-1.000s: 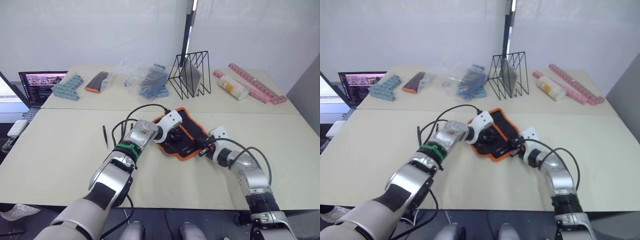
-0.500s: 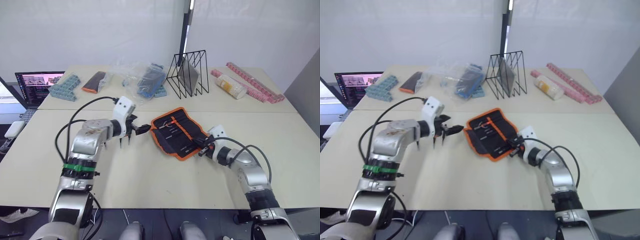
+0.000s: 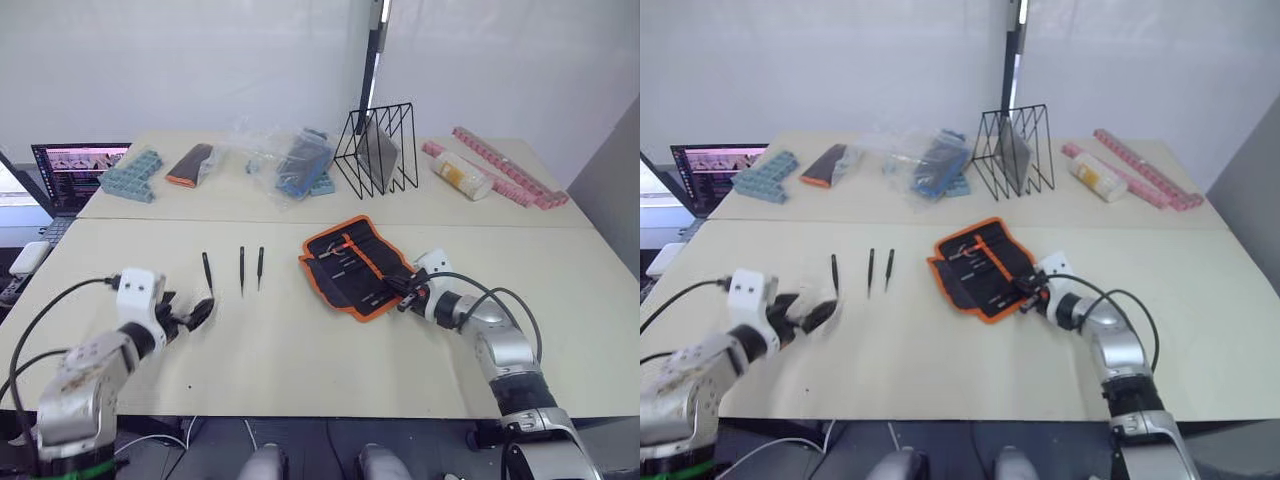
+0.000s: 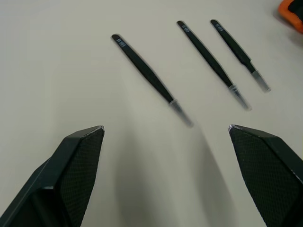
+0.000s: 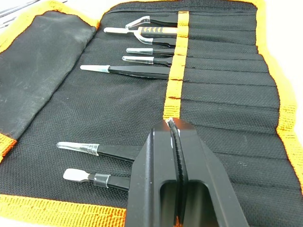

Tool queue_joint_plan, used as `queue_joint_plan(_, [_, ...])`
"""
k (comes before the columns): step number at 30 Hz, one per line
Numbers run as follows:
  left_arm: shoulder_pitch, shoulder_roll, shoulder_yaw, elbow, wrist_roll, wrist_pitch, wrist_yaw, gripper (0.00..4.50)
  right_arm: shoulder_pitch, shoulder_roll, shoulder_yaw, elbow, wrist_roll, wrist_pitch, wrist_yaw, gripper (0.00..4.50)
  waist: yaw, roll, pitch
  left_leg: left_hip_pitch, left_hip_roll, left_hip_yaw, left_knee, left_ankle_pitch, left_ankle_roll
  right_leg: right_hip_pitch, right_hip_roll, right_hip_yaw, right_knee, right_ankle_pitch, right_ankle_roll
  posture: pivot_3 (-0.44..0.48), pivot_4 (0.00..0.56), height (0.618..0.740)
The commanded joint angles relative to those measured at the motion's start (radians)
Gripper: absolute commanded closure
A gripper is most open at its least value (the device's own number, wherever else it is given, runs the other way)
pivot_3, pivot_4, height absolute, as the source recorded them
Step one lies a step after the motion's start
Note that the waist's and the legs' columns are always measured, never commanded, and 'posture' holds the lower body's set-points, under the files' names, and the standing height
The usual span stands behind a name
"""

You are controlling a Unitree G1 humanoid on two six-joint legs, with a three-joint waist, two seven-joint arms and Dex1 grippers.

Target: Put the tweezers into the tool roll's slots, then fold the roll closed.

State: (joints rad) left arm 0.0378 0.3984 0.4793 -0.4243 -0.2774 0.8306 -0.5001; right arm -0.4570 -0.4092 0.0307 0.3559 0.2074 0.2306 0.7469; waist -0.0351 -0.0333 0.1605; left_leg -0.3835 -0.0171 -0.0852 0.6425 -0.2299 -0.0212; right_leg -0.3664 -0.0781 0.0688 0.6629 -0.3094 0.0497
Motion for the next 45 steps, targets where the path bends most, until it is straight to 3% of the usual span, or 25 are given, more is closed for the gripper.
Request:
queue_joint_plan(1, [0.068,-0.031,0.043,-0.065,-0.01,-0.041,0.057,0.03,0.032,-0.006,0.032,0.057,-0.037,0.027,0.011,4.5,0.0,0.0,0.0,0.0,0.0,0.0,0.0,0.0,0.0,0.0,0.0,0.0,0.0,0.0,0.0,0.0,0.15,0.739])
queue_joint_plan(6, [0.146,-0.102,0.069,-0.125,-0.032,-0.077,0.123,0.03,0.032,-0.01,0.034,0.056,-0.038,0.027,0.019,4.5,0.0,-0.001,-0.001,0.0,0.0,0.0,0.0,0.0,0.0,0.0,0.0,0.0,0.0,0.0,0.0,0.0,0.15,0.739])
queue_joint_plan(12, [0.275,-0.161,0.022,-0.191,-0.017,-0.171,0.155,0.03,0.04,-0.014,0.037,0.051,-0.038,0.031,0.027,4.5,0.001,-0.001,-0.001,-0.001,0.0,0.0,0.0,-0.001,0.0,0.0,0.0,0.0,-0.002,0.0,0.0,0.0,0.15,0.739])
queue_joint_plan(21, [0.283,-0.164,-0.023,-0.192,-0.05,-0.236,0.174,0.03,0.036,-0.014,0.038,0.054,-0.036,0.032,0.028,4.5,0.007,-0.001,-0.001,0.0,0.001,0.001,0.0,-0.001,0.0,0.003,0.001,-0.001,-0.006,0.0,0.0,0.0,0.15,0.739])
queue_joint_plan(29, [0.113,-0.143,-0.085,-0.198,-0.04,-0.126,0.292,0.03,0.042,-0.018,0.035,0.046,-0.035,0.036,0.024,4.5,0.011,-0.001,-0.002,0.0,0.0,0.001,0.0,-0.001,0.0,0.004,0.001,-0.001,-0.006,0.0,0.0,0.0,0.15,0.739])
queue_joint_plan(37, [-0.197,-0.217,-0.171,-0.002,0.045,-0.039,0.506,0.03,0.043,-0.01,0.041,0.033,-0.035,0.042,0.018,4.5,0.016,-0.002,-0.002,0.002,-0.001,0.001,0.0,-0.001,0.0,0.006,0.001,-0.001,-0.006,0.001,0.001,0.0,0.15,0.739])
queue_joint_plan(44, [-0.3,-0.247,-0.217,0.124,0.099,0.005,0.592,0.03,0.043,-0.01,0.043,0.016,-0.036,0.05,0.016,4.5,0.014,-0.002,-0.002,0.001,-0.001,0.001,0.0,-0.002,0.001,0.004,0.002,-0.001,-0.006,0.001,0.001,0.0,0.15,0.739])
queue_joint_plan(45, [-0.31,-0.251,-0.223,0.14,0.104,0.0,0.597,0.28,0.041,-0.01,0.043,0.017,-0.037,0.05,0.016,4.5,0.014,-0.002,-0.002,0.001,-0.001,0.001,0.0,-0.002,0.001,0.004,0.001,-0.001,-0.006,0.001,0.001,0.0,0.15,0.739])
